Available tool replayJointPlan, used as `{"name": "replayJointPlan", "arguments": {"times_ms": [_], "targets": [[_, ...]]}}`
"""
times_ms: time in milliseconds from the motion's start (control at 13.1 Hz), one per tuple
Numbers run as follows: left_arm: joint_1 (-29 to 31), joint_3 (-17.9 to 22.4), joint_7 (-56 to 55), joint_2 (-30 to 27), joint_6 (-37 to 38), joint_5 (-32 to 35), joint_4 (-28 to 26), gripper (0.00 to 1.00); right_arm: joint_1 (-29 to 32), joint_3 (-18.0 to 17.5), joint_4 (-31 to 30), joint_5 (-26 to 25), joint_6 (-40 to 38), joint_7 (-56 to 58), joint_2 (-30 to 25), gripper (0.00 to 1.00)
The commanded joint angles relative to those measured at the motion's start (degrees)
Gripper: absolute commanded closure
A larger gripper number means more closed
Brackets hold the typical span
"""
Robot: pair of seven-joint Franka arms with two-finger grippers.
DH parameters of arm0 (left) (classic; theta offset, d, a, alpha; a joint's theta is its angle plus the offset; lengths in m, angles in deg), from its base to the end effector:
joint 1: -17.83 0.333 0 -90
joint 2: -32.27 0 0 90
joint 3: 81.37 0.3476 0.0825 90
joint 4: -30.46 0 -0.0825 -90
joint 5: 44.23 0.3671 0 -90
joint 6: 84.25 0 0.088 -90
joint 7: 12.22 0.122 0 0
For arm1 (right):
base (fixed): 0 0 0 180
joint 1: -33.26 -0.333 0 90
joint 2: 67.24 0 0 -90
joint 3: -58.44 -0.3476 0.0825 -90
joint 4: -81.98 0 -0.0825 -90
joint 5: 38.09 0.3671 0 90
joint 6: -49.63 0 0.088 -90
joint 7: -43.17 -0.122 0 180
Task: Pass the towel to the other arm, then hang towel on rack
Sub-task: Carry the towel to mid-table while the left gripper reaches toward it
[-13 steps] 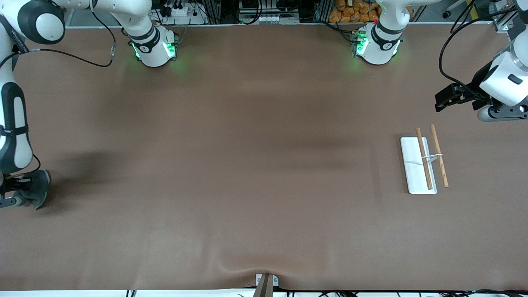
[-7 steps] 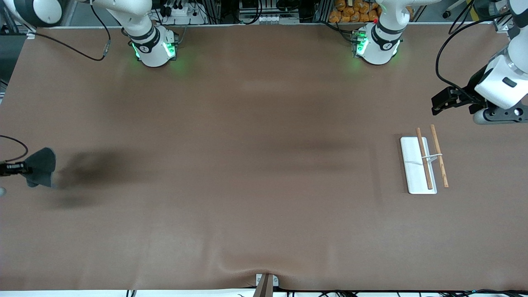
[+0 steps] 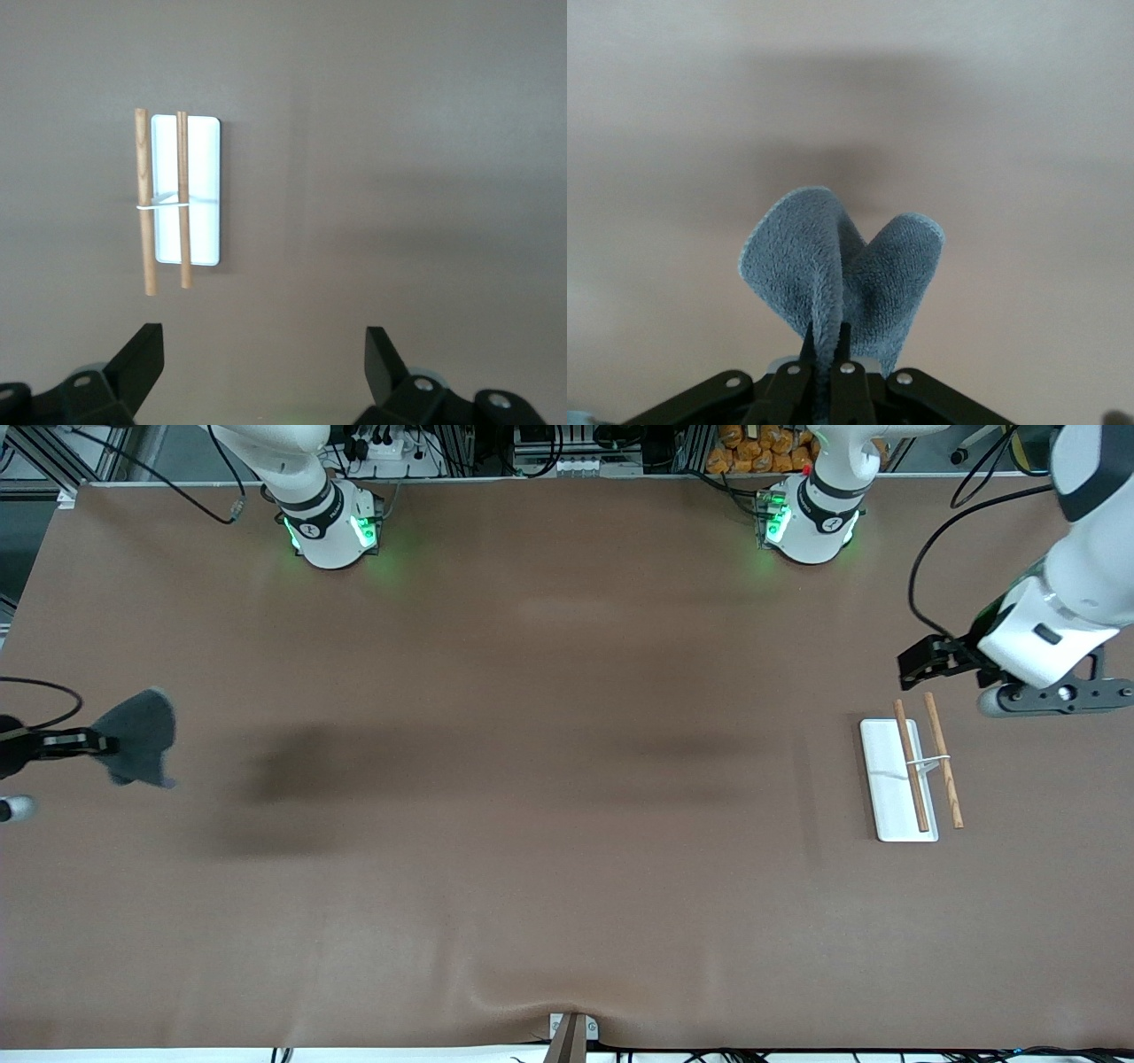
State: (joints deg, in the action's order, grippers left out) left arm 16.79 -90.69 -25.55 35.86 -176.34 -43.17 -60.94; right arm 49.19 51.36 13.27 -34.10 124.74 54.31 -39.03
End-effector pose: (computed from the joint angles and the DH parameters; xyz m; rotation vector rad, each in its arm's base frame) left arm 0.5503 -0.0954 0.5992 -3.1214 -0.0792 0.0734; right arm 0.6381 -0.1085 0.4947 -2.9036 -0.0604 0.5120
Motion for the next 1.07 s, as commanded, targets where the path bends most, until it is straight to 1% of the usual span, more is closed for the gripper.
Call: {"name": "replayJointPlan", "arguments": {"times_ms": [0, 153, 305, 381, 534, 763, 992], "targets": [[-1.8, -1.6, -7.7, 1.7, -1.7, -0.1, 0.6, 0.0, -9.5, 0.6, -2.0, 1.5, -1.6, -15.9, -4.7, 1.0], [-2.3, -2.1, -12.7, 2.7, -3.4, -1.8, 0.8, 0.0, -16.8, 0.4, -1.9, 3.1, -1.8, -25.9, -5.0, 1.0], [-2.7, -2.6, -16.5, 3.8, -5.3, -4.9, 1.0, 0.0, -21.2, 0.5, -1.8, 6.7, -0.7, -35.9, -5.0, 1.0], [-2.9, -2.6, -18.1, 4.1, -6.3, -5.6, 1.0, 0.0, -23.0, 0.5, -1.8, 9.0, 1.6, -39.7, -5.0, 1.0], [-3.9, -2.6, -20.9, 4.9, -8.5, -7.4, 1.0, 0.0, -26.5, 0.6, -1.8, 13.9, 7.6, -50.1, -4.8, 1.0], [-4.7, -2.6, -25.2, 7.4, -12.3, -10.8, 1.4, 0.0, -32.4, 0.8, -2.0, 20.6, 20.8, -68.5, -3.8, 1.0], [-7.2, -2.6, -29.9, 10.4, -16.6, -11.9, 3.3, 0.0, -37.9, 0.8, -2.0, 21.5, 34.7, -86.4, -1.7, 1.0]]}}
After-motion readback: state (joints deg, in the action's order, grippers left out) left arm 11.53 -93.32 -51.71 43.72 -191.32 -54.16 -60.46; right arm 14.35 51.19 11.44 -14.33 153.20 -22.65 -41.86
